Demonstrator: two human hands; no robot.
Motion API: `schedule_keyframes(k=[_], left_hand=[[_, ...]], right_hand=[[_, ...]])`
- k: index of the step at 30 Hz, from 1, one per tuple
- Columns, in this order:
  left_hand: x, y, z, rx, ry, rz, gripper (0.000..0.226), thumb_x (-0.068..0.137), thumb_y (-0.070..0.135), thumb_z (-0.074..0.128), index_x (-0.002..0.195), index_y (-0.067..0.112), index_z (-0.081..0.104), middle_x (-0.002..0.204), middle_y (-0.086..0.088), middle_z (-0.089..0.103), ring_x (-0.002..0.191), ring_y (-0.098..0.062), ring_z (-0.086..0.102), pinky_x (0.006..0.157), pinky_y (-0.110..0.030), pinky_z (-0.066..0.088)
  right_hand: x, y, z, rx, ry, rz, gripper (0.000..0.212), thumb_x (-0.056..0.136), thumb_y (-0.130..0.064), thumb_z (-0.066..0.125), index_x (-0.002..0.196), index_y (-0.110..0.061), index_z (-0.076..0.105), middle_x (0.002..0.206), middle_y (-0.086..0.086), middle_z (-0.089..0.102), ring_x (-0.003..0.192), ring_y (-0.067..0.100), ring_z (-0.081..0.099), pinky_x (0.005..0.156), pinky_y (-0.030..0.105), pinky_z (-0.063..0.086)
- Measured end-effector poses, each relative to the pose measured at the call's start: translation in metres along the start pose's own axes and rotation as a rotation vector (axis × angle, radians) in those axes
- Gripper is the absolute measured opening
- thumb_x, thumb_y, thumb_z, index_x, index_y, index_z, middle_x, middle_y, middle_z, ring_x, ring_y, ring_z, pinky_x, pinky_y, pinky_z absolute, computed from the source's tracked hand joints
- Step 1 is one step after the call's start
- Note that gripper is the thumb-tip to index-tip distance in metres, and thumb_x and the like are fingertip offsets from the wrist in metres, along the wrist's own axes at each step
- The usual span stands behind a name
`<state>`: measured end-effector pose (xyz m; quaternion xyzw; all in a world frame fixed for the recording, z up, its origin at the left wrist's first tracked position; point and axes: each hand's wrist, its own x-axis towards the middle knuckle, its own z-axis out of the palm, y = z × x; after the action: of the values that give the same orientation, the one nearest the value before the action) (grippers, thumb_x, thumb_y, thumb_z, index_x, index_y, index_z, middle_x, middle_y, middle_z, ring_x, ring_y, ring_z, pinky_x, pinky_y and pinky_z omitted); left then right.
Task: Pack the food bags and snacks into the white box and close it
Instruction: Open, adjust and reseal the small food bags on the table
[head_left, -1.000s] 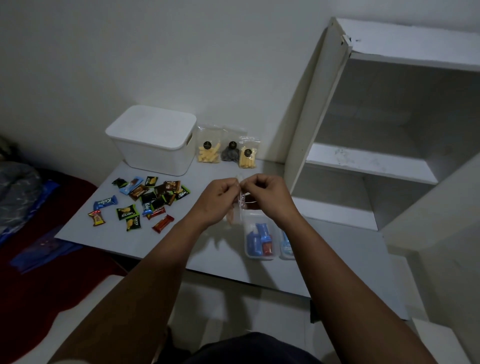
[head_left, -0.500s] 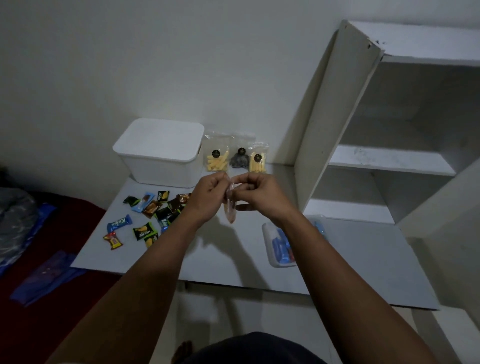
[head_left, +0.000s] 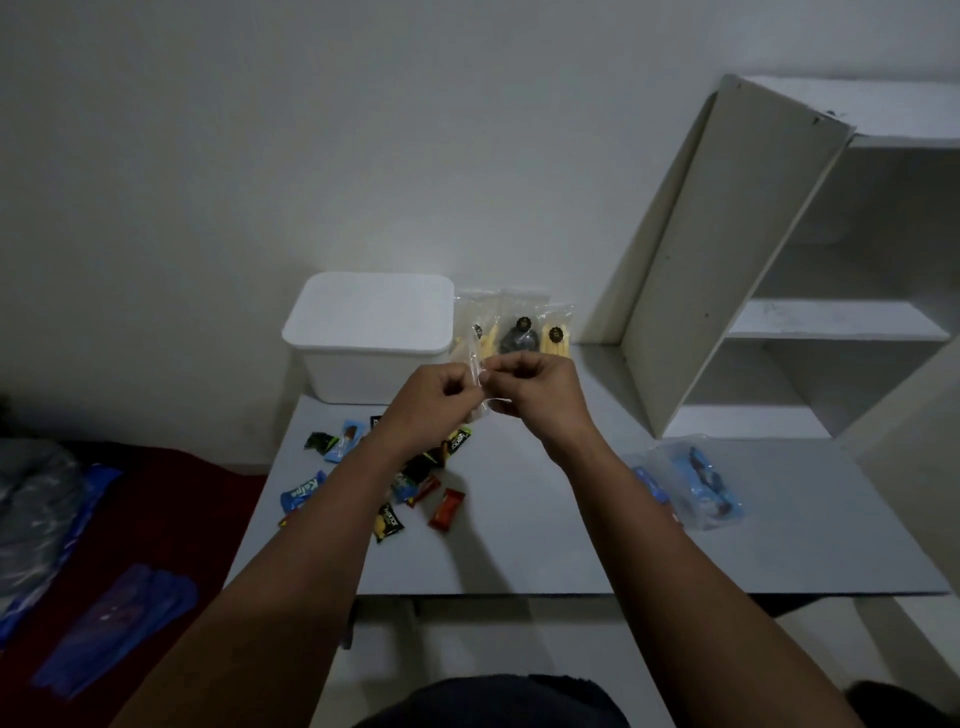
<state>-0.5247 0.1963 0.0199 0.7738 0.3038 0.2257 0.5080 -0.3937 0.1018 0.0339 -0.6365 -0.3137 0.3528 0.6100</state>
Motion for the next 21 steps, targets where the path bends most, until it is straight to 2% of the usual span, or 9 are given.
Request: schedule_keyframes(k=[3,5,7,9,11,14,16,18,21], left_hand=[[-0.005,-0.008,-0.015,0.024,-0.067,0.022,0.017,0.084,0.016,0.059,0.068,0.011,0.061,0.071,-0.014,0.071,0.066,-0.028,0.067,0.072,-0.044,0.057],[-0.005,-0.011,-0.022,0.021,-0.058,0.039,0.020,0.089,0.014,0.058,0.070,0.014,0.063,0.073,-0.008,0.072,0.069,-0.022,0.068,0.073,-0.039,0.055],[-0.003,-0.017,-0.026,0.015,0.108,0.091,0.013,0.092,0.017,0.060,0.080,0.018,0.065,0.083,0.003,0.071,0.083,-0.012,0.067,0.081,-0.028,0.052],[0.001,-0.023,-0.030,-0.013,0.287,0.132,0.008,0.093,0.020,0.063,0.100,0.024,0.066,0.105,0.009,0.068,0.104,-0.005,0.061,0.090,-0.021,0.045],[0.006,-0.026,-0.036,-0.065,0.281,0.121,0.019,0.095,0.023,0.062,0.113,0.027,0.066,0.118,0.010,0.066,0.115,-0.005,0.058,0.096,-0.021,0.043],[0.006,-0.021,-0.042,-0.203,0.144,0.064,0.017,0.099,0.016,0.058,0.095,0.013,0.074,0.099,0.001,0.075,0.098,-0.010,0.069,0.093,-0.028,0.052],[0.005,-0.015,-0.042,-0.256,0.107,0.063,0.024,0.101,0.012,0.055,0.086,0.007,0.072,0.086,-0.002,0.076,0.083,-0.012,0.070,0.082,-0.023,0.055],[0.006,-0.014,-0.041,-0.276,0.114,0.071,0.025,0.102,0.011,0.053,0.083,0.008,0.069,0.082,-0.002,0.073,0.076,-0.013,0.066,0.076,-0.020,0.055],[0.008,-0.012,-0.038,-0.352,0.215,0.023,0.023,0.101,0.010,0.054,0.081,0.002,0.064,0.078,-0.004,0.069,0.074,-0.015,0.063,0.077,-0.029,0.056]], right_hand=[[-0.004,0.004,0.014,0.007,0.010,0.006,0.006,0.088,0.000,0.074,0.093,-0.003,0.075,0.082,0.010,0.074,0.075,0.016,0.070,0.072,0.030,0.060],[-0.006,0.004,0.018,-0.005,0.001,0.010,0.012,0.090,0.000,0.071,0.101,0.000,0.075,0.087,0.012,0.074,0.077,0.015,0.071,0.071,0.028,0.061],[-0.005,0.000,0.016,-0.048,-0.039,0.024,0.014,0.093,-0.001,0.068,0.104,-0.002,0.076,0.092,0.011,0.076,0.082,0.016,0.072,0.074,0.031,0.062],[-0.002,-0.007,0.008,-0.096,-0.124,0.059,0.016,0.094,0.000,0.065,0.103,-0.004,0.077,0.090,0.009,0.076,0.083,0.017,0.073,0.079,0.034,0.063],[0.002,-0.014,0.000,-0.102,-0.222,0.096,0.017,0.094,0.001,0.064,0.102,-0.005,0.077,0.087,0.009,0.076,0.083,0.019,0.074,0.084,0.038,0.063],[0.008,-0.023,-0.007,-0.084,-0.272,0.109,0.017,0.094,0.003,0.063,0.102,-0.002,0.077,0.089,0.014,0.076,0.084,0.022,0.073,0.090,0.043,0.061],[0.010,-0.027,-0.009,-0.054,-0.255,0.107,0.016,0.093,0.003,0.064,0.100,-0.002,0.077,0.090,0.015,0.075,0.084,0.023,0.073,0.091,0.043,0.061],[0.012,-0.026,-0.009,-0.017,-0.234,0.104,0.014,0.093,0.001,0.066,0.099,-0.004,0.078,0.090,0.014,0.075,0.084,0.023,0.073,0.090,0.043,0.061],[0.013,-0.018,-0.006,0.011,-0.209,0.086,0.015,0.095,-0.012,0.067,0.104,-0.005,0.077,0.085,0.009,0.074,0.083,0.023,0.073,0.092,0.047,0.059]])
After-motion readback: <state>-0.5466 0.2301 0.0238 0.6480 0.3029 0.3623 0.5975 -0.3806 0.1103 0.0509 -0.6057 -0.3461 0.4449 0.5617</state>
